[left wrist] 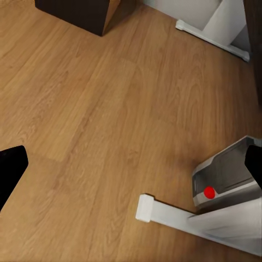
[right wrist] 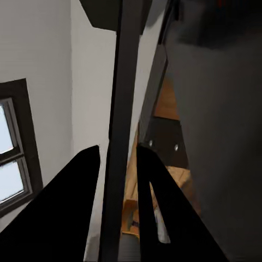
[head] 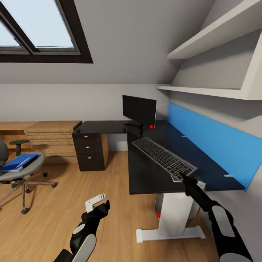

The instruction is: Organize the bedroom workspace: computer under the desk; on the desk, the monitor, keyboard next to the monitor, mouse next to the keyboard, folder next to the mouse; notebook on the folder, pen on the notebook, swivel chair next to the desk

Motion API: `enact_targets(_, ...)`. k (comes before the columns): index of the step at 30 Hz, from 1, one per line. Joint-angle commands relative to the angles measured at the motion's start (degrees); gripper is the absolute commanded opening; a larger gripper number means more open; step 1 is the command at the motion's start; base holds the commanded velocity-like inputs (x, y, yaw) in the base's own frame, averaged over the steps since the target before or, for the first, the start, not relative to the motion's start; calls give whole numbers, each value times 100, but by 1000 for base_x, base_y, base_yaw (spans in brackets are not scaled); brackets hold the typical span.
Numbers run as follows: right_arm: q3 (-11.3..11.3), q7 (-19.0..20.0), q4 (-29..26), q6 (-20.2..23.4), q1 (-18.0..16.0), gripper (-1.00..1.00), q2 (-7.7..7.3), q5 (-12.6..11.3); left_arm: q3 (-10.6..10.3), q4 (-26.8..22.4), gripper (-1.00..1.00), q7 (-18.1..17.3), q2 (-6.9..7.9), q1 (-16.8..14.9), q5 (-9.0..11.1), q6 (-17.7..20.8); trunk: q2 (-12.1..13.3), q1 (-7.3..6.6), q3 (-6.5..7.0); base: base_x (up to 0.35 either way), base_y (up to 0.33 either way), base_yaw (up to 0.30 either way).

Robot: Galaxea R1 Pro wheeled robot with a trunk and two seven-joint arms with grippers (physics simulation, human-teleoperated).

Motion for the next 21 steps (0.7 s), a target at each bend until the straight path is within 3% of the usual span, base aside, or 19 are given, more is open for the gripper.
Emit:
enact_targets(1,22,3,-8,26,-7,-100,62,-14,-11,-9,100,43,6,-5,25,17,38,-23,12,0,0,0)
enact_targets(3,302,-60,-33,-33,-6,-100,308,3,-11,-9,100,44,6,-4,24,18,118,-67,48,0,0,0)
enact_targets(5,703,-198,-82,-397,-6,-100,572,15,-9,-9,100,41,6,-5,22,18,199,-111,84,0,0,0)
enact_targets(7,1098,-414,-143,-1077,-6,-100,730,-8,-5,-9,100,39,10,-5,17,18,279,-155,120,0,0,0)
enact_targets(9,1344,-616,-163,-1618,-6,-100,803,-34,-3,-9,100,38,8,-5,17,19,279,-155,120,0,0,0)
enact_targets(12,1503,-725,-108,-2254,8,-100,931,-62,-2,-9,100,41,8,-5,24,15,279,-155,120,0,0,0)
enact_targets(17,1535,-607,92,-2440,18,-100,943,-78,-13,-8,100,45,6,-5,40,3,279,-155,120,0,0,0)
enact_targets(21,1539,-407,136,-2442,28,-100,935,-80,-12,51,100,34,6,-5,36,-6,279,-155,120,99,187,0)
